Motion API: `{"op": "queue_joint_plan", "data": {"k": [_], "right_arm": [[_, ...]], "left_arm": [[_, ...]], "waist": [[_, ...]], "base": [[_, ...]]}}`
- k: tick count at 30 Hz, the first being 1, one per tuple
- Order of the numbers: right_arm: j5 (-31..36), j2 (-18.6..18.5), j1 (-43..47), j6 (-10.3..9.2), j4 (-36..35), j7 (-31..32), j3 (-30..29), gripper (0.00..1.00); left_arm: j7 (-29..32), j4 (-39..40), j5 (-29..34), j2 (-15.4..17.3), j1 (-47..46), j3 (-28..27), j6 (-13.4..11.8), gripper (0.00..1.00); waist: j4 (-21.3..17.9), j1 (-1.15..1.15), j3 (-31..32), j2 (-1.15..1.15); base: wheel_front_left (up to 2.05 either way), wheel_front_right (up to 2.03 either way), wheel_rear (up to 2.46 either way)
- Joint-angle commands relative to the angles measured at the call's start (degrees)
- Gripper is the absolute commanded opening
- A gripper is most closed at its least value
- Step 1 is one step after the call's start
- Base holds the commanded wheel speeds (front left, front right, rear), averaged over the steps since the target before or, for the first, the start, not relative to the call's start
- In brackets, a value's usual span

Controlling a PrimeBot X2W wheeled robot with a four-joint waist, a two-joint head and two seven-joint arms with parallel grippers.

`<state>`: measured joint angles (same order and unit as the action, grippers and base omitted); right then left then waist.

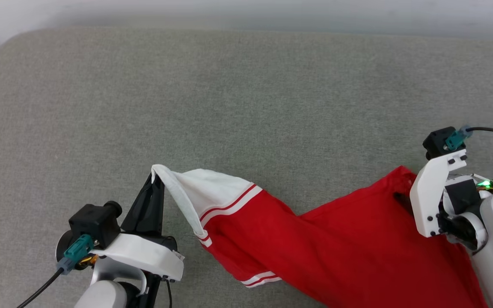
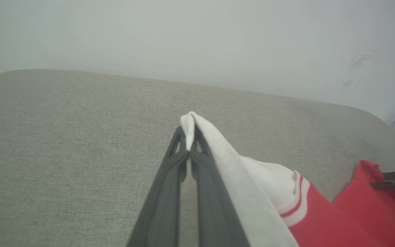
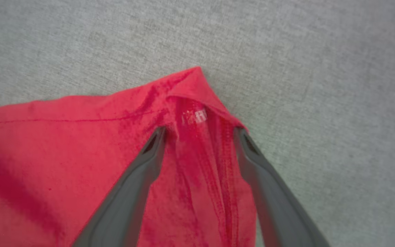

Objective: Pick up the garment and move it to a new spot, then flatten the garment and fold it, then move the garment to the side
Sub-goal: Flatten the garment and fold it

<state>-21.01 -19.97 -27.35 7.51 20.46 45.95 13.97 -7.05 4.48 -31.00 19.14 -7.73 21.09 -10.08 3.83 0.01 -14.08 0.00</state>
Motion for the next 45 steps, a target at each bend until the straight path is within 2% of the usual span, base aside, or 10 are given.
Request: {"op": "queue_joint_plan", "data": {"k": [1,4,5,6,7,14,26,36,42,45], "right_arm": [[0.00,-0.16,-1.21,-0.03,1.08,0.59,0.28,1.00],[-0.57,0.16,-1.36,-0.05,5.67,3.31,1.48,1.00],[-0.67,0.29,-1.04,-0.06,7.05,4.41,1.94,0.84],[-1.25,0.55,-0.81,-0.06,8.29,5.49,2.07,0.35],[-1.48,0.69,-0.65,-0.05,9.34,6.44,2.21,0.00],[-3.06,0.14,-3.03,-0.04,10.24,4.68,3.26,0.00],[-4.32,1.55,-5.32,-0.04,7.95,-7.98,0.03,0.00],[-3.59,2.56,-9.98,-0.04,8.59,-16.31,-2.40,0.00],[-2.20,2.85,-16.61,-0.03,10.29,-20.85,-3.85,0.00],[-1.39,2.62,-21.56,-0.04,10.66,-22.56,-4.55,0.00]], "left_arm": [[-0.40,-0.14,0.15,-0.20,-0.94,-0.02,0.20,0.00],[-0.81,-0.90,-0.04,-0.41,-1.19,0.06,0.38,0.00],[-0.89,-1.17,-0.15,-0.51,-1.24,0.13,0.45,0.00],[-1.00,-1.37,-0.19,-0.62,-1.32,0.22,0.50,0.00],[-1.15,-1.58,-0.26,-0.72,-1.44,0.29,0.57,0.00],[-1.18,-3.22,-0.86,-0.86,-1.65,0.43,0.69,0.00],[0.56,-5.97,-1.96,2.11,-6.64,-1.87,2.01,0.00],[4.67,-17.02,-3.40,2.55,-23.59,-2.45,6.11,0.00],[3.82,-26.45,-2.95,1.24,-35.58,-2.71,7.63,0.00],[3.59,-30.06,-2.26,1.36,-42.76,-2.88,8.54,0.00]], "waist": [[0.79,-0.01,-1.01,0.00],[1.06,-0.01,-1.55,0.00],[1.14,-0.01,-1.63,0.00],[1.21,-0.01,-1.72,0.00],[1.27,-0.01,-1.78,0.00],[1.12,-0.01,-0.41,0.00],[-1.86,-0.01,10.38,0.00],[-5.20,-0.01,15.07,0.00],[-6.53,-0.01,13.53,0.00],[-7.24,-0.01,9.59,0.00]], "base": [[0.00,0.00,0.00],[0.00,0.00,0.00],[0.00,0.00,0.00],[0.00,0.00,0.00],[0.00,0.00,0.00],[0.00,0.00,0.00],[0.00,0.00,0.00],[0.00,0.00,0.00],[0.00,0.00,0.00],[0.00,0.00,0.00]]}}
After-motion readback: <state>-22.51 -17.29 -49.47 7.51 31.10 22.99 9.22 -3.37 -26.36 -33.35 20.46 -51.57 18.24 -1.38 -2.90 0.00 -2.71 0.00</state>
